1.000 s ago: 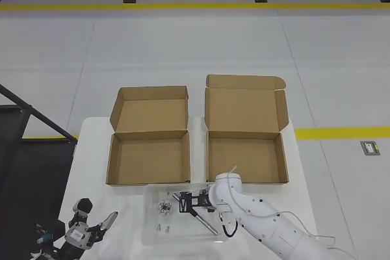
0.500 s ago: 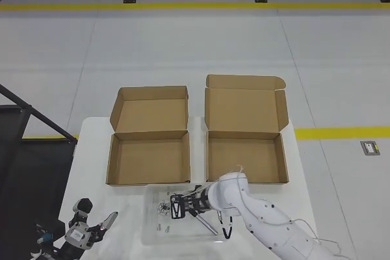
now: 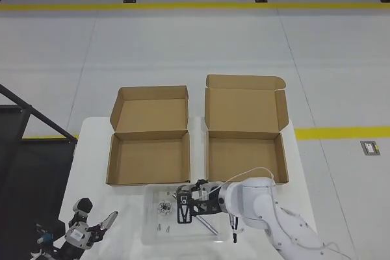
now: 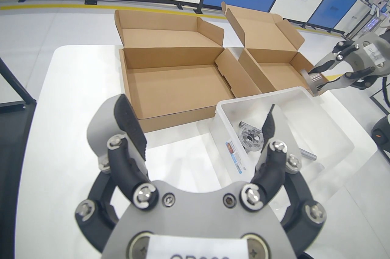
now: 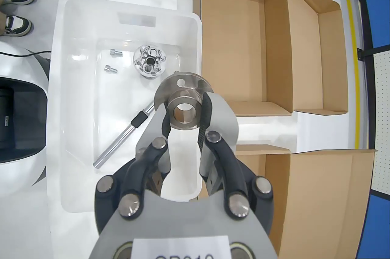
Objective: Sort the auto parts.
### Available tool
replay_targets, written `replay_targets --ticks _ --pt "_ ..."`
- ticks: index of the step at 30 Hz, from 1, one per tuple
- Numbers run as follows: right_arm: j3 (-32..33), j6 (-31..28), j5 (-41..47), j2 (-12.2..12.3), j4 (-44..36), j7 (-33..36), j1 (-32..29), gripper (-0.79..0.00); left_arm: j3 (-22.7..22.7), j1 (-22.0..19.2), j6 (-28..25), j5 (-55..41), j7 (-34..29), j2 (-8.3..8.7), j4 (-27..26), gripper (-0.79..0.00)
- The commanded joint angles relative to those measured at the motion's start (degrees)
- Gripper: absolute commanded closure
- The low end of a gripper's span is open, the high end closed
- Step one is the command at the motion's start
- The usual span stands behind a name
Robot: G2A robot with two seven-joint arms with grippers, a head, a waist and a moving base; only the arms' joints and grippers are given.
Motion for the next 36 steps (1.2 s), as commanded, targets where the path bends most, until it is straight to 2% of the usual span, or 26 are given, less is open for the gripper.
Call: replay_targets --ticks 1,6,8,12,19,28,29,30,31,32,34,35,36 --pt "0.22 2.32 0.11 -0.03 0.07 -0.82 -0.72 0.0 0.0 0.0 0.0 0.0 0.0 0.0 0.0 -0.785" --pt "4.0 14.98 2.2 -0.57 4.5 -2.54 0.76 0.0 0.0 0.0 0.0 0.0 0.0 0.0 0.0 -0.785" --pt "5.73 22.05 2.79 -1.01 8.31 -2.46 2.7 0.0 0.0 0.0 0.0 0.0 0.0 0.0 0.0 -0.785" --pt "6.27 30.26 2.75 -2.05 18.59 0.3 8.27 0.0 0.0 0.0 0.0 0.0 0.0 0.0 0.0 -0.785" --pt "1.6 25.49 10.13 -4.97 41.02 5.11 20.01 0.0 0.0 0.0 0.0 0.0 0.0 0.0 0.0 -0.785" --pt "-4.66 25.99 12.99 -9.23 59.17 2.62 26.97 0.0 0.0 0.0 0.0 0.0 0.0 0.0 0.0 -0.785" --pt "-5.07 26.14 13.19 -9.63 60.68 2.15 27.53 -0.209 0.0 0.0 0.0 0.0 0.0 0.0 0.0 -0.785" --pt "-5.49 26.19 13.29 -10.02 61.99 1.85 28.03 -0.459 0.0 0.0 0.0 0.0 0.0 0.0 0.0 -0.785" --pt "-5.87 26.19 13.39 -10.38 63.05 1.48 28.5 -0.591 0.0 0.0 0.0 0.0 0.0 0.0 0.0 -0.785" --pt "-6.19 26.14 13.46 -10.71 64.02 1.06 28.89 -0.662 0.0 0.0 0.0 0.0 0.0 0.0 0.0 -0.785" --pt "-6.63 26.04 13.55 -11.22 65.47 0.34 29.58 -0.668 0.0 0.0 0.0 0.0 0.0 0.0 0.0 -0.785" --pt "-6.77 26.1 13.54 -11.41 65.98 0.03 29.86 -0.72 0.0 0.0 0.0 0.0 0.0 0.0 0.0 -0.785" --pt "-6.91 26.05 13.41 -11.55 66.32 -0.19 30.11 -0.717 0.0 0.0 0.0 0.0 0.0 0.0 0.0 -0.785"
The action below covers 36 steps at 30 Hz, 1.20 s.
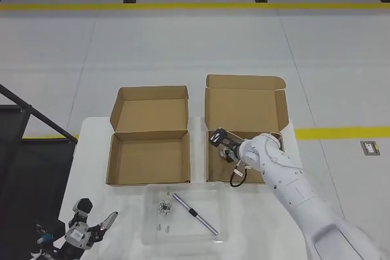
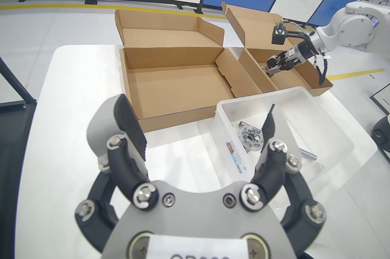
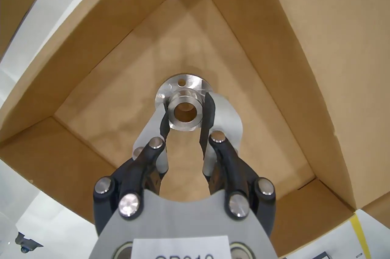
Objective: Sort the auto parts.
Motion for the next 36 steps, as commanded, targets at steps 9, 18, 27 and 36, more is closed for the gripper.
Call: replay_targets --ticks 9,18,27,36 --pt "2.29 -1.13 -2.93 1.71 -11.04 -5.59 -2.67 -0.742 0.0 0.0 0.0 0.0 0.0 0.0 0.0 -0.785" --pt "12.12 -5.93 -8.32 8.01 -53.37 4.63 -23.38 -0.785 0.0 0.0 0.0 0.0 0.0 0.0 0.0 -0.785" --pt "10.87 -4.81 -9.0 8.74 -66.45 9.84 -32.2 -0.785 0.0 0.0 0.0 0.0 0.0 0.0 0.0 -0.785" --pt "10.9 -4.69 -8.86 8.74 -66.45 9.49 -32.41 -0.785 0.0 0.0 0.0 0.0 0.0 0.0 0.0 -0.785"
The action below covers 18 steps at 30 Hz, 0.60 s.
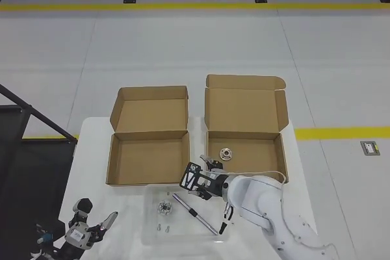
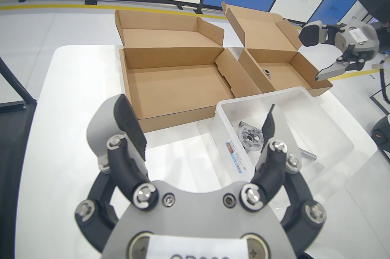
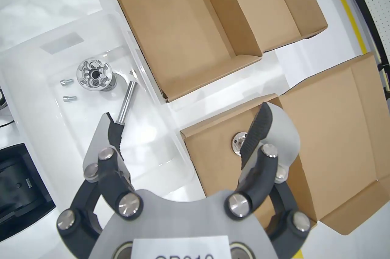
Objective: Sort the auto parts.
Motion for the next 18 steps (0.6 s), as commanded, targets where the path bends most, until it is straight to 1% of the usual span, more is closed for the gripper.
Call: replay_targets --ticks 1,2,5,11,12,14,15,17,18 --pt "-0.04 0.12 0.81 0.01 0.13 -1.48 -0.87 -0.785 0.0 0.0 0.0 0.0 0.0 0.0 0.0 -0.785" --pt "-0.92 -0.96 0.95 -0.03 0.31 -1.77 -1.24 -0.785 0.0 0.0 0.0 0.0 0.0 0.0 0.0 -0.785" --pt "-4.71 -0.05 -0.08 -0.65 1.52 -0.16 -1.2 -0.785 0.0 0.0 0.0 0.0 0.0 0.0 0.0 -0.785" --pt "-12.22 5.01 -1.54 -2.45 3.37 3.18 -1.23 -0.779 0.0 0.0 0.0 0.0 0.0 0.0 0.0 -0.785" --pt "-13.17 5.52 -1.35 -2.73 3.6 3.98 -1.26 -0.733 0.0 0.0 0.0 0.0 0.0 0.0 0.0 -0.785" --pt "-14.4 6.85 -1.38 -3.19 3.75 5.43 -1.16 -0.69 0.0 0.0 0.0 0.0 0.0 0.0 0.0 -0.785" --pt "-14.99 7.4 -1.4 -3.38 3.54 6.01 -1.33 -0.693 0.0 0.0 0.0 0.0 0.0 0.0 0.0 -0.785" --pt "-15.55 8.66 -1.85 -3.61 3.27 7.1 -1.79 -0.625 0.0 0.0 0.0 0.0 0.0 0.0 0.0 -0.785" --pt "-15.72 9.16 -1.83 -3.69 3.27 8.01 -2.1 -0.606 0.0 0.0 0.0 0.0 0.0 0.0 0.0 -0.785"
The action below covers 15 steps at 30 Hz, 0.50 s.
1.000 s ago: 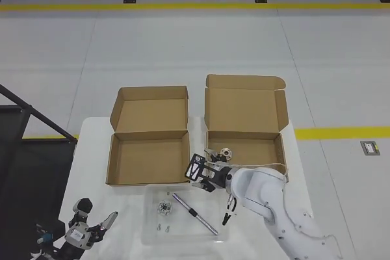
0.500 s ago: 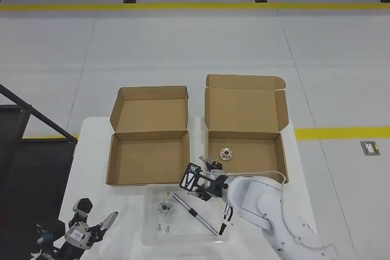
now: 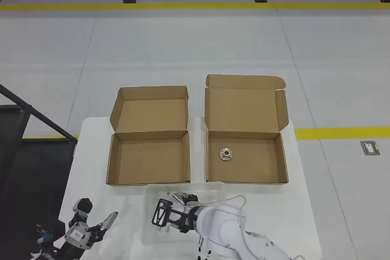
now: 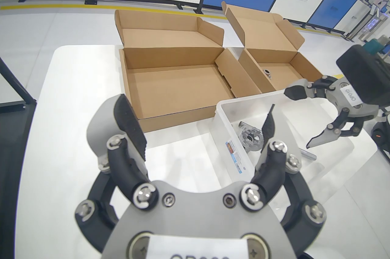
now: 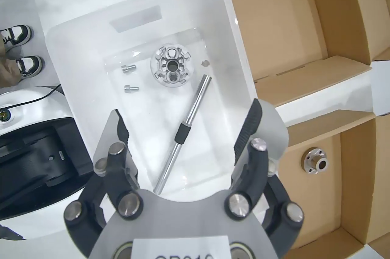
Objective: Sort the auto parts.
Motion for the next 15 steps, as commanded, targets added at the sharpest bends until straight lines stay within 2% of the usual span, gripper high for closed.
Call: replay_targets --ticks 1,3,6,8,10,13,14,15 --pt "-0.1 0.95 0.34 -0.14 0.24 1.92 -0.45 -0.616 0.0 0.0 0.0 0.0 0.0 0.0 0.0 -0.785" --pt "0.22 2.32 0.81 -0.36 1.38 4.04 -0.27 -0.646 0.0 0.0 0.0 0.0 0.0 0.0 0.0 -0.785" --pt "0.74 1.69 3.94 -0.81 4.75 5.34 0.85 -0.653 0.0 0.0 0.0 0.0 0.0 0.0 0.0 -0.785" --pt "0.86 1.37 5.12 -1.13 7.26 5.66 1.89 -0.717 0.0 0.0 0.0 0.0 0.0 0.0 0.0 -0.785" --pt "0.14 0.17 6.12 -1.54 9.87 6.72 2.96 -0.659 0.0 0.0 0.0 0.0 0.0 0.0 0.0 -0.785" --pt "-0.89 1.42 6.62 -2.4 13.08 7.94 4.74 -0.582 0.0 0.0 0.0 0.0 0.0 0.0 0.0 -0.785" --pt "-1.18 1.79 7.04 -2.7 14.2 8.05 5.25 -0.508 0.0 0.0 0.0 0.0 0.0 0.0 0.0 -0.785" --pt "-1.5 2.04 7.25 -2.99 15.13 8.02 5.82 -0.468 0.0 0.0 0.0 0.0 0.0 0.0 0.0 -0.785"
